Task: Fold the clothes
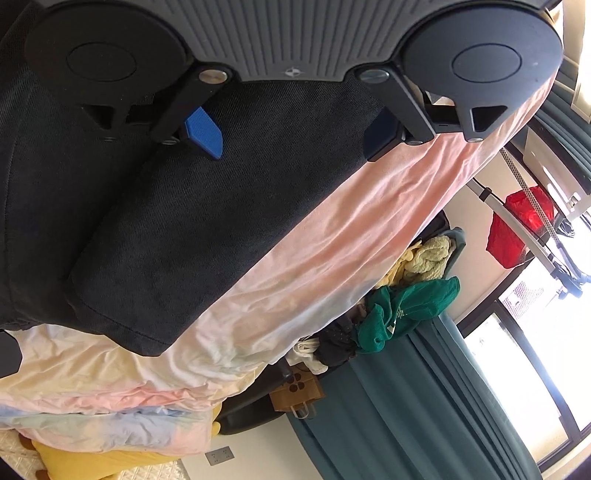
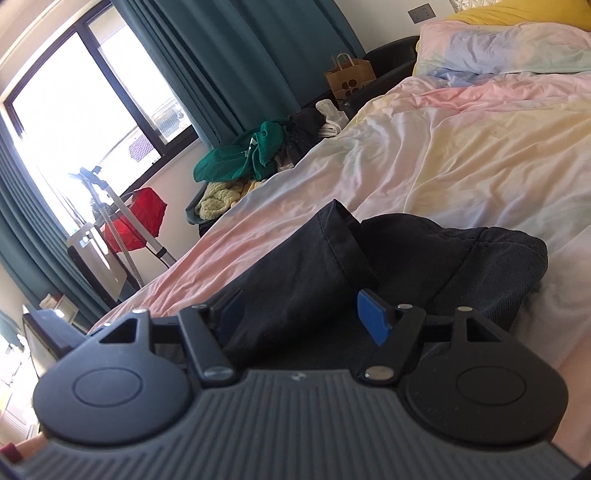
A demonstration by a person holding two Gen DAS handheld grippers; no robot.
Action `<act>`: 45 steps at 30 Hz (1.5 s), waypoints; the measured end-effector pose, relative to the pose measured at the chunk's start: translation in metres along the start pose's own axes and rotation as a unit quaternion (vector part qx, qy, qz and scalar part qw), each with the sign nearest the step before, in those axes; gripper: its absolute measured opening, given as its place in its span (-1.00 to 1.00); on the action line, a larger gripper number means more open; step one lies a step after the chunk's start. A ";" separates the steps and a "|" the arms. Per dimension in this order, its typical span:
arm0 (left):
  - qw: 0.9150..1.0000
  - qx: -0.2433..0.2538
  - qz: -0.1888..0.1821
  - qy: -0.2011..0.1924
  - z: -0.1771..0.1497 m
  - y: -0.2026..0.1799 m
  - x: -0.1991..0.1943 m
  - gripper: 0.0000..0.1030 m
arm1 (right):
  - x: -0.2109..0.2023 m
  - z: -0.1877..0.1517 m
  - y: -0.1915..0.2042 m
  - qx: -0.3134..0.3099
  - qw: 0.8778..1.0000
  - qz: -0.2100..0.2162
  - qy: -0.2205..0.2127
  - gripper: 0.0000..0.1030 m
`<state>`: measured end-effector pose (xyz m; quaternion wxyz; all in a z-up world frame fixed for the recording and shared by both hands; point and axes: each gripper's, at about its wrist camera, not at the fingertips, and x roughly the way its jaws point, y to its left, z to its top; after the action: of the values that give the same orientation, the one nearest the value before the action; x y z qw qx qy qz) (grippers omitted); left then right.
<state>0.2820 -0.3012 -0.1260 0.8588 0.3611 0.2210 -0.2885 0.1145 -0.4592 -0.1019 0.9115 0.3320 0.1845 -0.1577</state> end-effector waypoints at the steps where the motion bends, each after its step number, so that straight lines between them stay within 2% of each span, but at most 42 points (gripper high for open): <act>1: 1.000 0.004 -0.003 0.001 0.001 -0.003 0.002 0.61 | 0.000 0.000 -0.001 0.003 1.000 0.000 0.000 0.38; 5: 0.997 0.043 -0.067 -0.015 0.003 -0.023 -0.004 0.63 | -0.001 0.002 -0.007 0.014 1.000 -0.003 -0.006 0.38; 8: 0.994 0.065 -0.084 -0.007 0.000 -0.032 0.000 0.63 | 0.000 0.005 -0.012 0.028 1.000 -0.008 -0.009 0.38; 11: 0.994 0.070 -0.084 -0.001 -0.002 -0.042 0.009 0.64 | 0.001 0.004 -0.014 0.034 0.999 -0.009 -0.007 0.38; 12: 0.994 0.070 -0.084 0.001 -0.003 -0.044 0.013 0.63 | 0.002 0.004 -0.015 0.035 0.999 -0.009 -0.006 0.38; 13: 0.995 0.049 -0.088 0.007 -0.001 -0.041 0.018 0.59 | 0.003 0.003 -0.015 0.036 0.999 -0.009 -0.004 0.38; 15: 0.994 -0.002 -0.103 0.021 0.005 -0.032 0.027 0.08 | 0.002 0.003 -0.015 0.036 0.999 -0.010 -0.004 0.39; 16: 0.993 -0.027 -0.112 0.023 0.009 -0.027 0.030 -0.46 | 0.002 0.003 -0.015 0.036 0.999 -0.010 -0.005 0.39; 17: 0.993 -0.050 -0.109 0.019 0.015 -0.022 0.030 -0.94 | 0.001 0.003 -0.015 0.037 0.999 -0.010 -0.006 0.38; 19: 0.991 -0.095 -0.093 0.001 0.030 -0.007 0.030 -0.93 | -0.002 0.002 -0.015 0.043 0.999 -0.012 -0.012 0.39; 22: 0.983 -0.166 -0.074 -0.021 0.058 0.028 0.033 -0.94 | -0.008 0.000 -0.015 0.052 0.998 -0.017 -0.027 0.39; 25: 0.980 -0.197 -0.023 -0.033 0.088 0.060 0.044 -0.94 | -0.012 -0.002 -0.013 0.052 0.997 -0.023 -0.049 0.38; 28: 0.975 -0.214 0.046 -0.028 0.118 0.089 0.069 -0.94 | -0.007 -0.004 -0.013 0.050 0.997 -0.029 -0.057 0.38; 31: 0.970 -0.219 0.102 -0.012 0.133 0.105 0.102 -0.88 | 0.006 -0.007 -0.014 0.048 0.997 -0.034 -0.040 0.38; 33: 0.968 -0.226 0.106 0.008 0.132 0.114 0.126 -0.51 | 0.014 -0.012 -0.014 0.042 0.998 -0.037 -0.031 0.38; 34: 0.969 -0.228 0.097 0.010 0.129 0.114 0.133 -0.27 | 0.019 -0.014 -0.014 0.039 0.998 -0.039 -0.027 0.38; 35: 0.968 -0.235 0.090 0.003 0.123 0.116 0.133 0.05 | 0.023 -0.016 -0.014 0.034 0.998 -0.041 -0.023 0.38; 36: 0.966 -0.246 0.084 -0.003 0.114 0.116 0.130 0.23 | 0.026 -0.018 -0.014 0.027 0.999 -0.041 -0.019 0.38; 37: 0.963 -0.259 0.077 -0.004 0.106 0.117 0.127 0.57 | 0.030 -0.020 -0.014 0.020 0.999 -0.041 -0.016 0.38; 38: 0.963 -0.262 0.068 -0.008 0.098 0.118 0.120 0.67 | 0.032 -0.021 -0.014 0.018 0.999 -0.042 -0.012 0.38; 41: 0.960 -0.272 0.061 -0.012 0.068 0.124 0.083 0.68 | 0.038 -0.023 -0.015 0.018 0.999 -0.040 -0.006 0.38; 45: 0.946 -0.317 0.062 -0.016 0.011 0.142 -0.005 0.69 | 0.038 -0.023 -0.011 0.009 0.999 -0.031 -0.009 0.38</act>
<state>0.3731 -0.2268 -0.0461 0.9485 0.0790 0.2644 -0.1558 0.1380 -0.4580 -0.1408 0.9048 0.3328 0.1848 -0.1907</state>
